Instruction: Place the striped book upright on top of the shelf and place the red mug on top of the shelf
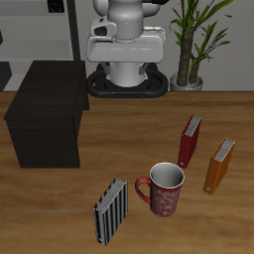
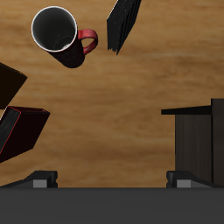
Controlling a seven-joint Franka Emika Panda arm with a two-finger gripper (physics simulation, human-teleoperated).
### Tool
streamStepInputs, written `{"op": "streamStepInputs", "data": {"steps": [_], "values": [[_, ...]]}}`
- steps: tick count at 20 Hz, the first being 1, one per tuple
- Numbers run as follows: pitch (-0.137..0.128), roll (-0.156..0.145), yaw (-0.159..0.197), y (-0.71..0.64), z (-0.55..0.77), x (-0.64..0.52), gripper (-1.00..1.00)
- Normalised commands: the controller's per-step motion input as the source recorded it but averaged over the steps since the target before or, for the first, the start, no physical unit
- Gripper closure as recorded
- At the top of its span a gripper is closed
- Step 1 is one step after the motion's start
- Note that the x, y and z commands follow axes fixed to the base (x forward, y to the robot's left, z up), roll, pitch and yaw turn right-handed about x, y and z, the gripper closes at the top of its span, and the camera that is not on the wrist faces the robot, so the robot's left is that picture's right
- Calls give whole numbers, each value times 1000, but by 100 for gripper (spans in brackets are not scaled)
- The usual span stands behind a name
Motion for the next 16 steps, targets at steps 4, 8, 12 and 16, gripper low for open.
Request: {"op": "streamStepInputs", "data": {"steps": [4,8,12,16], "values": [[19,39,-38,24,160,129,-100],[-16,39,6,37,225,255,-100],[9,51,-28,40,98,236,-100],[14,24,-29,-41,65,332,-100]]}}
